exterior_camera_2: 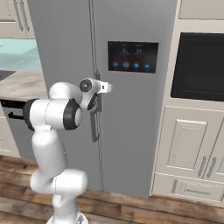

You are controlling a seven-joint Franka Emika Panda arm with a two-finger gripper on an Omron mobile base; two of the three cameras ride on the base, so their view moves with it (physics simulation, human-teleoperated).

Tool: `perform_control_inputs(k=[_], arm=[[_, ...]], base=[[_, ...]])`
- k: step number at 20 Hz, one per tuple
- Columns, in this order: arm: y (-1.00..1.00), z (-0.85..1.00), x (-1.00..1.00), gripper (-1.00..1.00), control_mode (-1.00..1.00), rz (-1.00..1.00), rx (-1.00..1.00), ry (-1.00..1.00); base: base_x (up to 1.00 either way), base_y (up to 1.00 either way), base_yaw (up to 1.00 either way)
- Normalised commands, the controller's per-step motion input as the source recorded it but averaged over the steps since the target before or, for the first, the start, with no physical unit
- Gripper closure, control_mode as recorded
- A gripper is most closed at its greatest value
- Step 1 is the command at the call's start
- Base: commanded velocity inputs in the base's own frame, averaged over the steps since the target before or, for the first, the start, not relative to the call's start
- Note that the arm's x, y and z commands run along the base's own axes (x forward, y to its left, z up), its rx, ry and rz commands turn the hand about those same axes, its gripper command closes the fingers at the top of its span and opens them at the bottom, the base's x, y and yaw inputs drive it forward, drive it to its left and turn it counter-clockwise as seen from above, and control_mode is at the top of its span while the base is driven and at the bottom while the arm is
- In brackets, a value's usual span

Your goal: Retrieve the banana and kiwi from the fridge and place them into the bowl on the dining table.

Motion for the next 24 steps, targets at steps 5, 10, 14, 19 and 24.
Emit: perform_control_inputs(k=[5,10,14,19,24], arm=[[-0.07,-0.13,0.61,-1.00,-1.00,0.00,0.00,0.00],[-0.12,-0.19,0.65,-1.00,-1.00,0.00,0.00,0.00],[-0.02,-0.03,0.42,1.00,-1.00,0.00,0.00,0.03],[-0.27,0.35,-0.59,1.00,-1.00,-0.02,0.02,0.14],[-0.33,0.66,-0.87,1.00,-1.00,-0.02,0.01,0.20]], base=[[0.00,0.00,0.00],[0.00,0.00,0.00],[0.00,0.00,0.00],[0.00,0.00,0.00],[0.00,0.00,0.00]])
